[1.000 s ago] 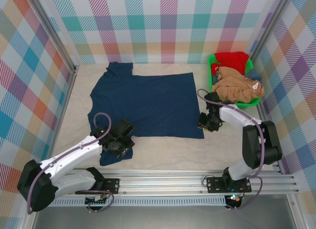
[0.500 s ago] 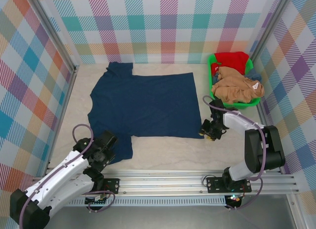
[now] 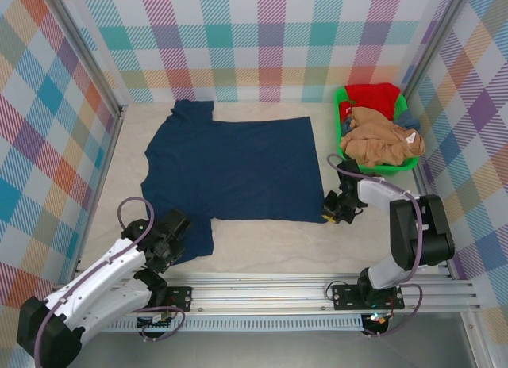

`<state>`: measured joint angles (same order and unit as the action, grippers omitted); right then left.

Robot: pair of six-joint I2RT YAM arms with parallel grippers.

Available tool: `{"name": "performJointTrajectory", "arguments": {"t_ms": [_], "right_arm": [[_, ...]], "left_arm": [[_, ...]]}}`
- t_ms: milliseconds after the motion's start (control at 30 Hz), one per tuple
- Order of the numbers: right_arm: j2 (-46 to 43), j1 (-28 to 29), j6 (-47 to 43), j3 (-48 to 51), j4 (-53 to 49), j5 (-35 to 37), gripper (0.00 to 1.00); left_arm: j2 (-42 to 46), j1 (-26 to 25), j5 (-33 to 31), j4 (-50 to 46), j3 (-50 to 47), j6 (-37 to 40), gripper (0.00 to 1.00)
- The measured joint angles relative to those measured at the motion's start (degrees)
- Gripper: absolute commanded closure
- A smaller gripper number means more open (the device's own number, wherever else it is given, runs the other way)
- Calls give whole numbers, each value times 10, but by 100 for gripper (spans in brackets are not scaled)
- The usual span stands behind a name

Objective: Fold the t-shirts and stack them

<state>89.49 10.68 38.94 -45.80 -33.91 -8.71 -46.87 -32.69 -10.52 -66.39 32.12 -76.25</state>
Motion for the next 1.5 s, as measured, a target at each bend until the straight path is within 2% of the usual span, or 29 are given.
{"name": "performJointTrajectory", "arguments": {"t_ms": [100, 300, 467, 567, 667, 833, 1033, 1133, 1267, 1500], "right_arm": [[14, 0, -4, -20, -8, 11, 99], [46, -11, -15, -63, -17, 59, 100], [57, -29, -25, -79, -25, 71, 100], [63, -31, -30, -85, -27, 71, 100], [64, -31, -32, -87, -28, 70, 100], [64, -31, -34, -87, -30, 66, 100], [65, -31, -34, -87, -31, 61, 100], [65, -31, -34, -87, -31, 61, 100], [65, -31, -34, -90, -35, 59, 100], [65, -31, -34, -98, -39, 57, 100]], "left_arm": [[0, 0, 2, 1, 0, -3, 65], [-1, 0, 8, -1, 2, -6, 64], [-21, -7, 19, 7, 1, -3, 63], [-24, -9, 19, 17, -12, 4, 55], [-14, -10, 6, 39, -25, 15, 53], [25, -10, -28, 64, -44, 26, 61], [31, -1, -53, 89, -69, 31, 64], [-7, 2, -47, 107, -77, 24, 63], [-112, 2, -22, 128, -75, 5, 61], [-165, 2, -21, 152, -54, -10, 77]]}}
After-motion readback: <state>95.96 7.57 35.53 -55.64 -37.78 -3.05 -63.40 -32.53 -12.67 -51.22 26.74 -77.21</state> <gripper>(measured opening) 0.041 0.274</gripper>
